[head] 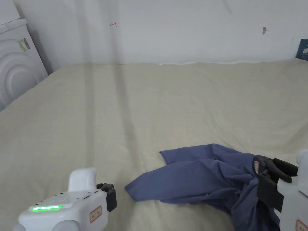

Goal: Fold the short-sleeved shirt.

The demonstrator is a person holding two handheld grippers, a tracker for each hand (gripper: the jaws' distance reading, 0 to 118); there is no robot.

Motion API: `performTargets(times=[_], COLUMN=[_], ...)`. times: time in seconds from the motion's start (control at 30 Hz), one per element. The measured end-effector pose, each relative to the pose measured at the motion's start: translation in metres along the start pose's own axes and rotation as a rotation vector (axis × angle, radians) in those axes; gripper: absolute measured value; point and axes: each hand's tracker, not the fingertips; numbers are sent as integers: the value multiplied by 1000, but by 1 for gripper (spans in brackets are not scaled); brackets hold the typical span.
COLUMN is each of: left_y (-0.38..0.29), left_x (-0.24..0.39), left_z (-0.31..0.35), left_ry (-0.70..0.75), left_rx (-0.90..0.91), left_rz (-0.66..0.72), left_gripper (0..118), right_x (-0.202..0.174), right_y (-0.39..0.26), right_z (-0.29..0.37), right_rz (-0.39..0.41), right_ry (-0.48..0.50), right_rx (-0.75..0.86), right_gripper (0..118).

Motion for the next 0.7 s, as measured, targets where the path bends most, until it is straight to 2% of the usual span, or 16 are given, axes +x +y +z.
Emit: performTargets(times=[0.07,0.1,0.17,0.2,0.23,0.27,0.4,0.53,0.6,0.63,0.7], left_y=[3,1,1,1,-1,0,10,16,13,10,7], left_x=[0,-2,4,6,3,3,6,11,13,18,22], left_z=[-14,-26,-45,-54,-68,-77,-118,-157,-172,-172,-172], left_ry=[-31,-28,26,42,23,-1,-56,-76,-131,-118,-90], left_rx=[-44,-58,-65,-53,-57,-68,-120,-149,-202,-247,-205], left_rz=[-10,-22,-91,-109,-113,-116,-112,-133,-125,-104,-173], left_gripper=[0,4,59,83,103,107,107,107,107,107,110], right_x=[-3,-6,-11,-13,-14,-15,-21,-20,-20,-20,-20], right_y=[-1,-1,-3,-4,-5,-6,-9,-12,-14,-15,-17], right_z=[-6,-9,-15,-18,-21,-24,-42,-63,-70,-73,-78], right_rz=[0,7,30,35,37,40,67,60,61,63,62], right_ry=[9,4,-4,-1,2,3,-13,-15,-15,-14,-10], right_rx=[-12,-20,-40,-47,-57,-68,-110,-145,-159,-165,-178], right_gripper=[0,0,0,0,0,0,0,0,0,0,0])
